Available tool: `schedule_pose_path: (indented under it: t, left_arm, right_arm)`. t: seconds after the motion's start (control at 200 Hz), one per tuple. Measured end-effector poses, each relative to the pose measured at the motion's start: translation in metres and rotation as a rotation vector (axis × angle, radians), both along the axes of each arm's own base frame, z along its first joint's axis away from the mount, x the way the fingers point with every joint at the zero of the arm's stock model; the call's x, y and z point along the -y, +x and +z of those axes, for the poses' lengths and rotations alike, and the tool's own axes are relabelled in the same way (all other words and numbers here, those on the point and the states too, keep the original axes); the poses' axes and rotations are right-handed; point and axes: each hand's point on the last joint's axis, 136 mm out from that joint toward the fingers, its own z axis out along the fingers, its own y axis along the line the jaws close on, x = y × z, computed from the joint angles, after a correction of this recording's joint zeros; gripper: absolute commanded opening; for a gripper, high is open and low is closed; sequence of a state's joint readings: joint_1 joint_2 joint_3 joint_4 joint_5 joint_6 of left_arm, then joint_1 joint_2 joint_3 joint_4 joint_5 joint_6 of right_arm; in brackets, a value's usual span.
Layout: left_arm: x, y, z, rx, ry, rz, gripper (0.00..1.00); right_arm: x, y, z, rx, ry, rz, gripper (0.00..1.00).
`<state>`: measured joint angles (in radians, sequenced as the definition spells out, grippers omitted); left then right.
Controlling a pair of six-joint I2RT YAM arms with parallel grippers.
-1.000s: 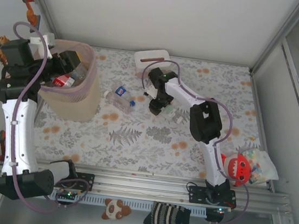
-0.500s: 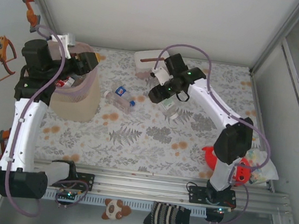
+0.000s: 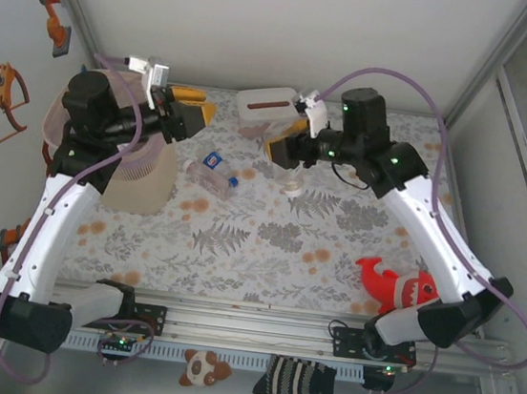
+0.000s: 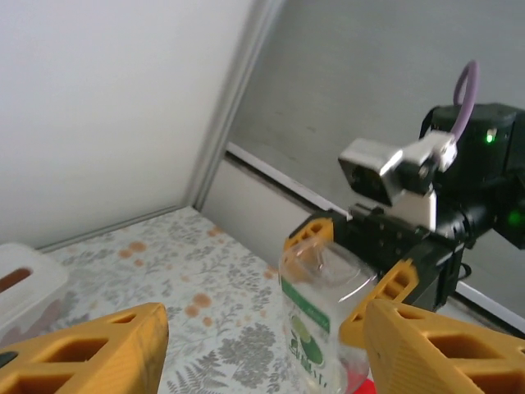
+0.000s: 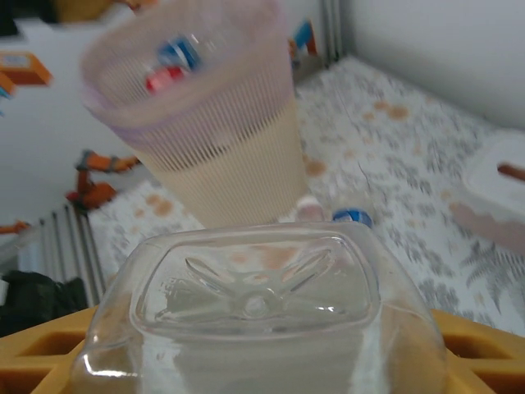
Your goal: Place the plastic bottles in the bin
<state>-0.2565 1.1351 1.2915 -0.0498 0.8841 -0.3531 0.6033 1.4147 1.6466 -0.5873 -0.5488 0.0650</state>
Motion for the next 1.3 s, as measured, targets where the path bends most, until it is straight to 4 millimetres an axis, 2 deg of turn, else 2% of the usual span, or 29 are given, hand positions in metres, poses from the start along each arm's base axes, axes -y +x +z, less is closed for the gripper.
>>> schedule_pose_path:
  t: [0.135,0.245,0.481,0.636,0.806,1.066,1.192,1.302]
  left_arm:
    - [0.019,-0.018,0.004,0.055,0.008,-0.088,0.76]
    - [0.033,-0.032,0.006,0.089,0.013,-0.153,0.81]
    - [0.072,-0.065,0.013,0.140,0.014,-0.330,0.93]
    - [0.096,-0.086,0.019,0.161,0.008,-0.449,0.95]
    - [0.118,-0.100,0.025,0.183,0.006,-0.534,0.92]
    - [0.138,-0.106,0.027,0.188,0.011,-0.596,0.78]
    - [0.142,-0.104,0.025,0.184,0.017,-0.603,0.68]
    - [0.142,-0.105,0.025,0.184,0.019,-0.607,0.65]
  right_arm:
    - [0.005,-0.024,0.049,0.071,0.137,0.041,0.56]
    - [0.010,-0.042,0.081,0.114,0.235,0.077,0.56]
    - [0.016,-0.067,0.123,0.153,0.371,0.141,0.56]
    - [0.017,-0.072,0.130,0.149,0.399,0.158,0.56]
    - [0.016,-0.073,0.130,0.138,0.408,0.163,0.56]
    - [0.016,-0.076,0.129,0.127,0.410,0.176,0.56]
    - [0.016,-0.077,0.130,0.124,0.413,0.178,0.56]
    - [0.017,-0.079,0.131,0.125,0.414,0.183,0.56]
